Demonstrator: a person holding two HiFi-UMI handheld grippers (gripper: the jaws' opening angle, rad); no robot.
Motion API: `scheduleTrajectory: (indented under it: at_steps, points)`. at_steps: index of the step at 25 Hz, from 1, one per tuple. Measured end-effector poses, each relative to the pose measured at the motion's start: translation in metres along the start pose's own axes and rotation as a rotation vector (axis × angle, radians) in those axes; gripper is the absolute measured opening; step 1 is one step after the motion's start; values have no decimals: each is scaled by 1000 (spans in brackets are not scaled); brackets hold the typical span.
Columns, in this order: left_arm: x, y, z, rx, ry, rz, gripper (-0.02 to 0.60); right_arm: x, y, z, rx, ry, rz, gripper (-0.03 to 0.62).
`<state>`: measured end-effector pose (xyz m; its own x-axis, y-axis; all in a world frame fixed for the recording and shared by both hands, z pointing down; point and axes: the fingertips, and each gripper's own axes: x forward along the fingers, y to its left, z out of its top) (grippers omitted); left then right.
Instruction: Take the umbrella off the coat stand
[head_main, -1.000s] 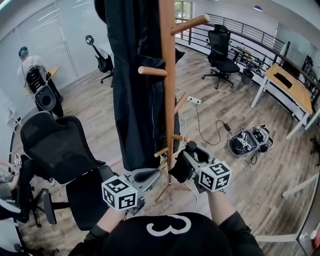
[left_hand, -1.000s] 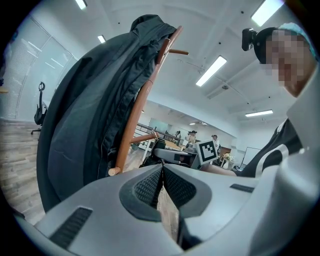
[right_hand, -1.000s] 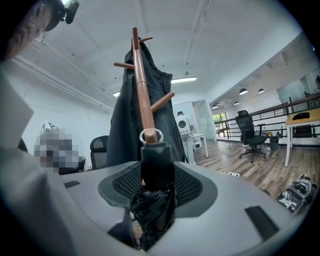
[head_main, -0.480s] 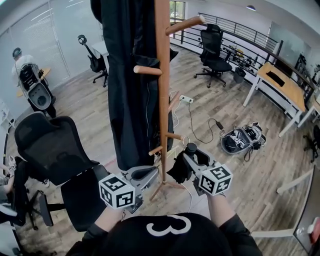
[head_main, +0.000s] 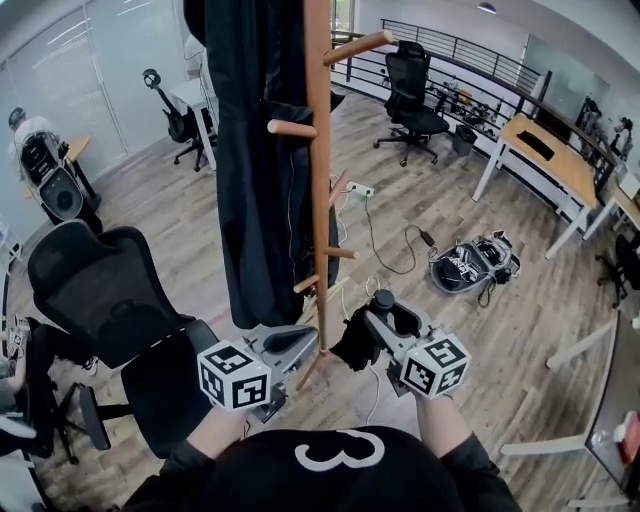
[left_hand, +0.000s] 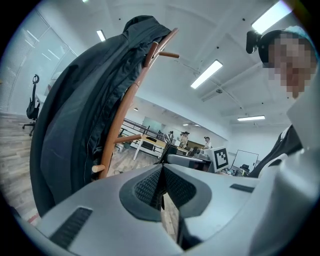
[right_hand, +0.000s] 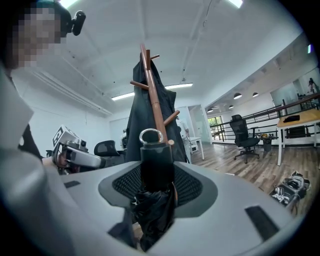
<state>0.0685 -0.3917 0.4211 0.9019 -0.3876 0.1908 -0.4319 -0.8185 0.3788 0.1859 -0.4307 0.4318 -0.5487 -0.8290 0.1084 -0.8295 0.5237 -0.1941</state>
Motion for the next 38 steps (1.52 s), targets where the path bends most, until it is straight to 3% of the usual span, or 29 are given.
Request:
scheduleTrajectory:
  at_steps: [11, 18, 27, 38]
  points:
    - [-38, -48, -34, 32, 4, -32, 17, -64, 70, -11, -4, -46, -1, 204]
    - [-65, -90, -32, 64, 3, -50, 17, -109, 113, 1, -19, -49, -10, 202]
    - [-107, -130, -47, 91, -23, -66, 17, -154, 163, -13, -42, -53, -32, 202]
    - [-143, -162, -73, 65, -35, -76, 17, -188, 219, -21, -27, -64, 6, 202]
